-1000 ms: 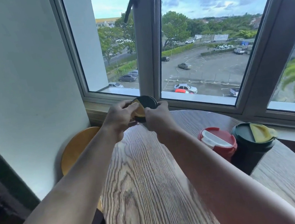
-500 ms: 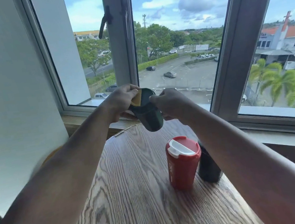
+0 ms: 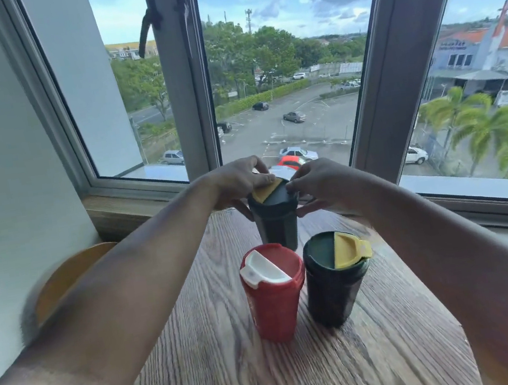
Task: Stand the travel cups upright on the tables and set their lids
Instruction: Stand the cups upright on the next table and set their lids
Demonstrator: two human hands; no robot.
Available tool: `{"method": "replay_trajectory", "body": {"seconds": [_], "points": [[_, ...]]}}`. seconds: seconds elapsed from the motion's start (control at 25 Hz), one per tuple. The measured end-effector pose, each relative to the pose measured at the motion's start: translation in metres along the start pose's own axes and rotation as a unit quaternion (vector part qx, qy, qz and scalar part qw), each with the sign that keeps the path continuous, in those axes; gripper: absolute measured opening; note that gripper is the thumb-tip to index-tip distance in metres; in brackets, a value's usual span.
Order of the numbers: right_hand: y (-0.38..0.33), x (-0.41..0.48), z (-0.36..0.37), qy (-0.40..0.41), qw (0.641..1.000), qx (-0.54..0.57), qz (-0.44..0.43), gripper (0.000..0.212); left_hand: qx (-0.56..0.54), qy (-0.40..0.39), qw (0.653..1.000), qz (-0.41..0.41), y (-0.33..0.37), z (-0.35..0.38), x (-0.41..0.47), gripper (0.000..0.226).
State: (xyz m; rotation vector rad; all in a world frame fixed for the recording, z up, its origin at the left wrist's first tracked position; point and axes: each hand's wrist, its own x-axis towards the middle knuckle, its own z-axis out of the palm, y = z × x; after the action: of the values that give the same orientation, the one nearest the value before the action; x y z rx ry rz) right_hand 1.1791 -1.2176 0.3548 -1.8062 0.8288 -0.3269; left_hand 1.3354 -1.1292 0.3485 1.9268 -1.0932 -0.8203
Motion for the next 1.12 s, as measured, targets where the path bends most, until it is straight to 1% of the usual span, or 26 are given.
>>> {"method": "replay_trajectory", "body": {"seconds": [0.08,0.2,0.36,0.44,0.6,0.68,0.76,0.88,0.96,1.12], "points": [[0.007,0.003,-0.006,-0.007,1.000,-0.017,0.016,0.025,-0.001,-0.005,1.000,-0.005,-0.006,0.010,0.011,0.024],[0.017,0.002,-0.012,-0.038,0.998,-0.041,0.030,0.029,0.009,-0.009,1.000,-0.001,-0.018,0.019,0.021,0.025],[0.025,0.006,-0.015,-0.044,0.993,-0.104,0.039,0.033,0.003,-0.018,0.999,0.036,-0.028,0.028,0.026,0.026],[0.026,0.007,-0.019,-0.050,0.990,-0.127,0.033,0.031,-0.006,-0.015,0.999,0.050,-0.027,0.030,0.024,0.026],[0.028,0.002,-0.023,-0.089,0.983,-0.158,0.031,0.021,-0.003,-0.013,0.998,0.065,-0.029,0.034,0.017,0.030],[0.031,-0.002,-0.024,-0.097,0.978,-0.183,0.025,0.021,0.003,-0.019,0.998,0.065,-0.030,0.036,0.012,0.033],[0.034,-0.005,-0.025,-0.098,0.978,-0.185,0.019,0.023,-0.007,-0.039,0.998,0.045,-0.033,0.035,0.006,0.032],[0.040,-0.010,-0.029,-0.091,0.978,-0.189,0.006,0.025,-0.041,-0.082,0.996,0.011,-0.039,0.033,-0.007,0.019],[0.044,-0.012,-0.030,-0.094,0.981,-0.170,0.002,0.026,-0.035,-0.075,0.996,0.024,-0.042,0.033,-0.012,0.016],[0.047,-0.012,-0.030,-0.096,0.985,-0.143,0.002,0.030,-0.012,-0.051,0.997,0.055,-0.040,0.035,-0.015,0.019]]}}
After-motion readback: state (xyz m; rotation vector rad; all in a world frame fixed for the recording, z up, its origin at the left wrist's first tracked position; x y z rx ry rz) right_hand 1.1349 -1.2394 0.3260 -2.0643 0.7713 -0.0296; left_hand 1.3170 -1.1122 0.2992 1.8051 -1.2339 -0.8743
